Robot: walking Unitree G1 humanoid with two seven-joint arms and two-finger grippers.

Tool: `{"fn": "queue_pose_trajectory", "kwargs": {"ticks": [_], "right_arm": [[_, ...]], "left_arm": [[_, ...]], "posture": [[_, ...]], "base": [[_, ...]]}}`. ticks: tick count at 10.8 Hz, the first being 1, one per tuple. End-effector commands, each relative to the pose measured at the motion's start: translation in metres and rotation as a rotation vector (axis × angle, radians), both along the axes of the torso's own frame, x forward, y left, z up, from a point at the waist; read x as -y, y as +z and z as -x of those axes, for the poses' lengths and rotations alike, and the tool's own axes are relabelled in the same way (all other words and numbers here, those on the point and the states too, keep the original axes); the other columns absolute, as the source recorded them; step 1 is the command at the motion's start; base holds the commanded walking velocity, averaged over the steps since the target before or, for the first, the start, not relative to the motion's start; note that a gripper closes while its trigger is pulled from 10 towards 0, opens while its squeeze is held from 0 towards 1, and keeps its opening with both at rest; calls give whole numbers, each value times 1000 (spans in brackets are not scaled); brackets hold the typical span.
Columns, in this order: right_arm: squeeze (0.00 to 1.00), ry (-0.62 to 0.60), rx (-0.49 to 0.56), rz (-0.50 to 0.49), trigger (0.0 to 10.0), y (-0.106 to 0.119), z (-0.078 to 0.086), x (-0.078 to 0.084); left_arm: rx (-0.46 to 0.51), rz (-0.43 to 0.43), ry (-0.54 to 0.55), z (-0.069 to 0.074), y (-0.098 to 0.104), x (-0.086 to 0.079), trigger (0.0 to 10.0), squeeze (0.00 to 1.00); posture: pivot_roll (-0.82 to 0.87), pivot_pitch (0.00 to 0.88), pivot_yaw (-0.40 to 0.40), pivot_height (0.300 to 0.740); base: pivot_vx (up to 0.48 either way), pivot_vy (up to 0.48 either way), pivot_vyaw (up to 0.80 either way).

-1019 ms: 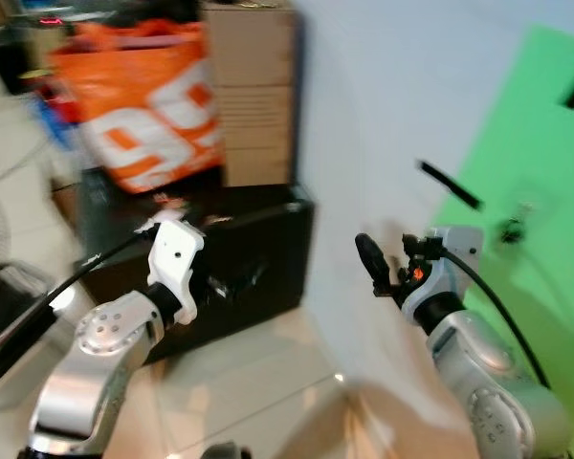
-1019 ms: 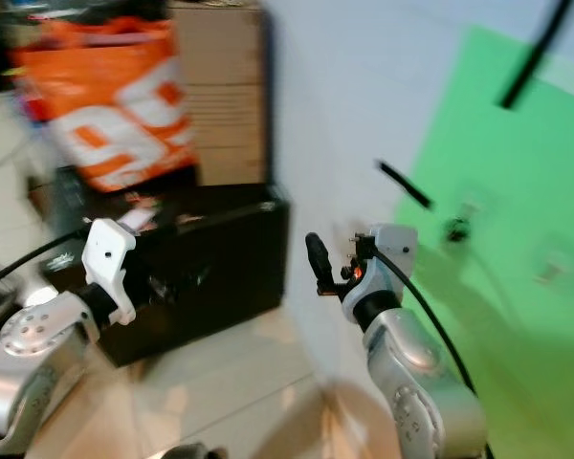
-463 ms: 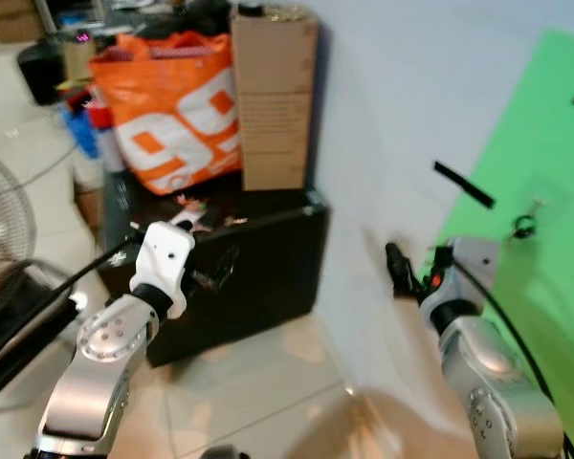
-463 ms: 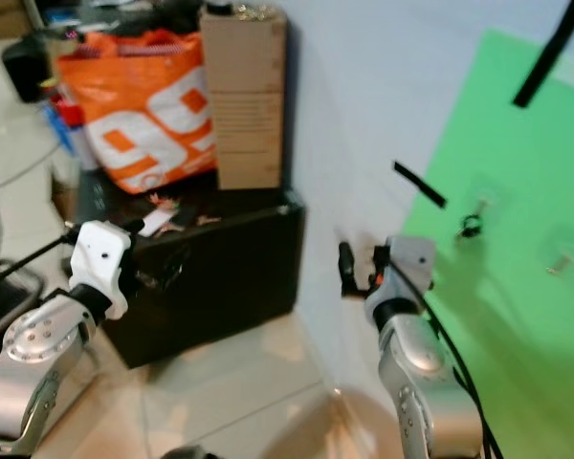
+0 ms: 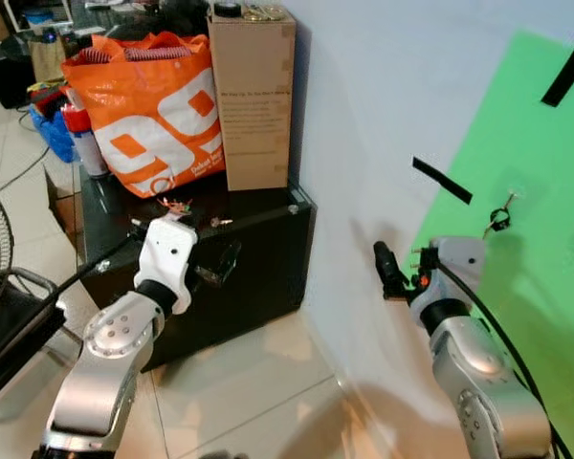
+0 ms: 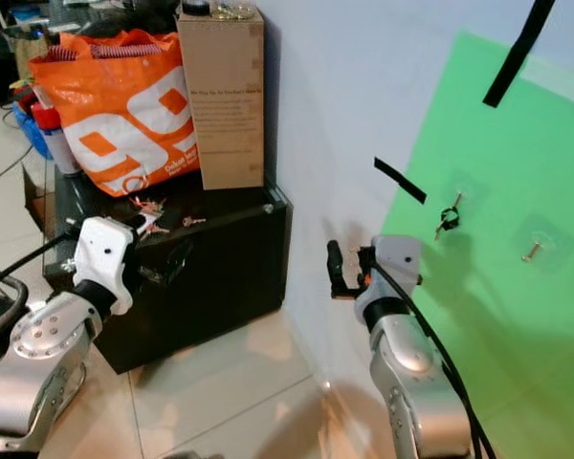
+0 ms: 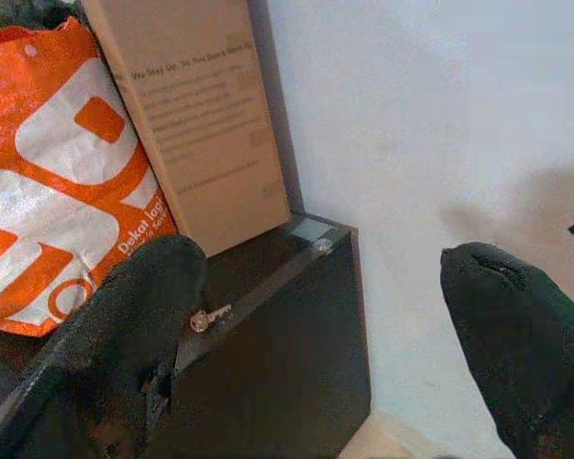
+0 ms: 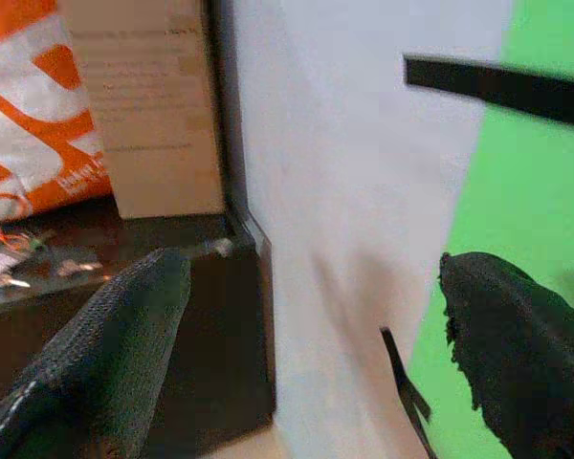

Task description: Hang keys on a hook

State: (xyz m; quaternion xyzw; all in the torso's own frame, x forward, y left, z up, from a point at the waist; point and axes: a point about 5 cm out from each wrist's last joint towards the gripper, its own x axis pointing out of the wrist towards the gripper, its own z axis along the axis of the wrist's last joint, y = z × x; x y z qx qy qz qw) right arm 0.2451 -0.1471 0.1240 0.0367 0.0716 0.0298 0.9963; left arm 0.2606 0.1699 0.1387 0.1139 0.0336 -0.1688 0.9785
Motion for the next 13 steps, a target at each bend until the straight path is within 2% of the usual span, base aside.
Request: {"fn": "queue_pose_trajectory", "kwargs": {"ticks": [1,4,7,13], "right_arm": [[1000,6,22,16,10000,4,-3,1],[1000,25,0,21,10000,0,-2,0],[1000,44,10,31,10000,0,-2,-3],[1000,27,-11,47,10000,-5,-2,-1]], "left_arm": [[-16,4,19,0,-3,-2,10000,0],[-25,11,22,0,-4,-2,10000,0],[-25,10,25,1,-4,-1,10000,0],[-7,-1,26,2,-4,1,10000,0]], "posture": [[-42,0,-18,740],[-39,0,-25,740],[-29,0,-35,740],[-21,0,-49,740]], "base": [[364,0,0],[380,0,0],[399,0,800],[398,0,0]]}}
